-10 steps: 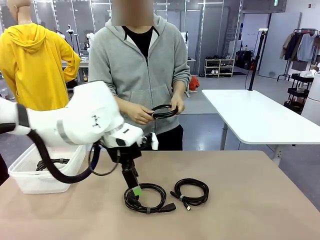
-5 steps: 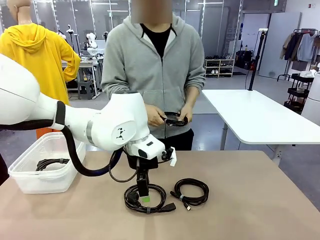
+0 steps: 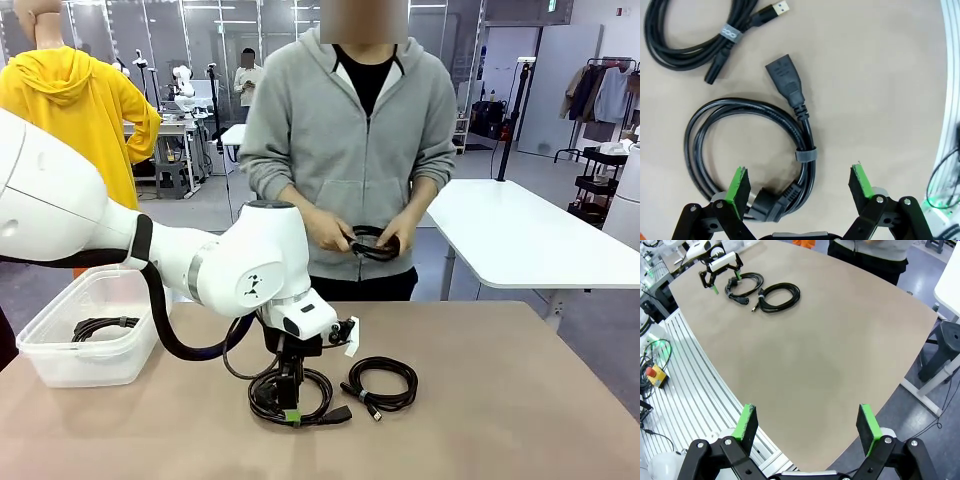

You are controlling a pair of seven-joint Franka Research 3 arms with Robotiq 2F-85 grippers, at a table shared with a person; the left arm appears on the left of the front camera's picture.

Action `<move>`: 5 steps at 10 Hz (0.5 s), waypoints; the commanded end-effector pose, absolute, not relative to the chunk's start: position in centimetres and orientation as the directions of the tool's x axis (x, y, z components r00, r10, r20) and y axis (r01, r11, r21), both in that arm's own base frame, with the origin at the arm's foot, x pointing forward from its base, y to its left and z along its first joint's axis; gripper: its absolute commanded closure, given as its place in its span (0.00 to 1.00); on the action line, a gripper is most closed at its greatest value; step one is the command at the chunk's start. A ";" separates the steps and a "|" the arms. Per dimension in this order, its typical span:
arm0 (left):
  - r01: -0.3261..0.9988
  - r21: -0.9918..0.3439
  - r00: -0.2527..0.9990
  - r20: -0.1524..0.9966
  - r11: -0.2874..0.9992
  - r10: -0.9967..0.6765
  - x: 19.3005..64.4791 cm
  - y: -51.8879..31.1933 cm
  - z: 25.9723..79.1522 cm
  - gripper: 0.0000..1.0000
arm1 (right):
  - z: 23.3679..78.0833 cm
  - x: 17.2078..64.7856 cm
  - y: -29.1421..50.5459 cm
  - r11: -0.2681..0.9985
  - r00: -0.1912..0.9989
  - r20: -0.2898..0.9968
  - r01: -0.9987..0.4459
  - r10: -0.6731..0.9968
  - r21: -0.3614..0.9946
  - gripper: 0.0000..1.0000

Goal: Organize and store the cables.
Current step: Place the Power Cable into the Organizing box.

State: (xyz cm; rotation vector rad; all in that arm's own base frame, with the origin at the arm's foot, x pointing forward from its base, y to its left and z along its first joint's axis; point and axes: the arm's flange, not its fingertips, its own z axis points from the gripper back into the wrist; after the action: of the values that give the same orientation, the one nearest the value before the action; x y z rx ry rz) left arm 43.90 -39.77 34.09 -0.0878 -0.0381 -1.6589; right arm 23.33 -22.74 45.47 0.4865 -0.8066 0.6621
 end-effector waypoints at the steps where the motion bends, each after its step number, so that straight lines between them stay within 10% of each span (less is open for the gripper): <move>1: 0.993 -0.062 -0.093 0.067 -0.097 -0.993 44.2 -40.4 33.8 0.00 | 45.6 23.3 -22.7 0.699 0.517 0.786 -0.698 0.340 0.156 0.00; 5: 0.995 -0.081 -0.050 0.071 -0.055 -0.996 44.9 -40.7 31.9 0.00 | 45.6 23.3 -22.7 0.699 0.517 0.786 -0.698 0.340 0.156 0.00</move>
State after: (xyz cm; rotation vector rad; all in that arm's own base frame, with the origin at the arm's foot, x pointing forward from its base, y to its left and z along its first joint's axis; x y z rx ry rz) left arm 44.35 -40.46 31.97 -0.1191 -0.0023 -1.6458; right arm 23.35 -22.71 45.48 0.4859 -0.8057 0.6629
